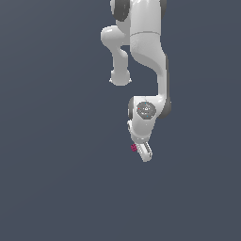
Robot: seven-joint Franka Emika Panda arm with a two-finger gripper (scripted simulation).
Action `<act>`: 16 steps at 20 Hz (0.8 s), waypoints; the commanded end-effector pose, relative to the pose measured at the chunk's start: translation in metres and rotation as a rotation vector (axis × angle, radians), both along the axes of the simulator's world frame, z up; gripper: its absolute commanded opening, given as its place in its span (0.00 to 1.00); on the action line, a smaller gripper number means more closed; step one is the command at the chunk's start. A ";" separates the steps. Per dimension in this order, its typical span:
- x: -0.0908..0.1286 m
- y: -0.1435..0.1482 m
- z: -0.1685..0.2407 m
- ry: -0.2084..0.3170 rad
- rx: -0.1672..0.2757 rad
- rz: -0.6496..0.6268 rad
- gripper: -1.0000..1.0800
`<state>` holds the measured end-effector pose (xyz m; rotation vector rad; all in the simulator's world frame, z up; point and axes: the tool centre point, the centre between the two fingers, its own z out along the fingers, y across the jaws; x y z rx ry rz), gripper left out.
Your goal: Pick up the object and move it to a goal position.
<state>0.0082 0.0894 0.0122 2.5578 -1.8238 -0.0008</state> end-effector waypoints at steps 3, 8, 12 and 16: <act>-0.002 0.002 0.003 0.000 0.000 0.000 0.00; -0.011 0.009 0.015 0.000 0.000 0.000 0.00; -0.023 0.019 0.032 0.000 0.001 0.000 0.00; -0.040 0.033 0.056 0.000 0.001 0.000 0.00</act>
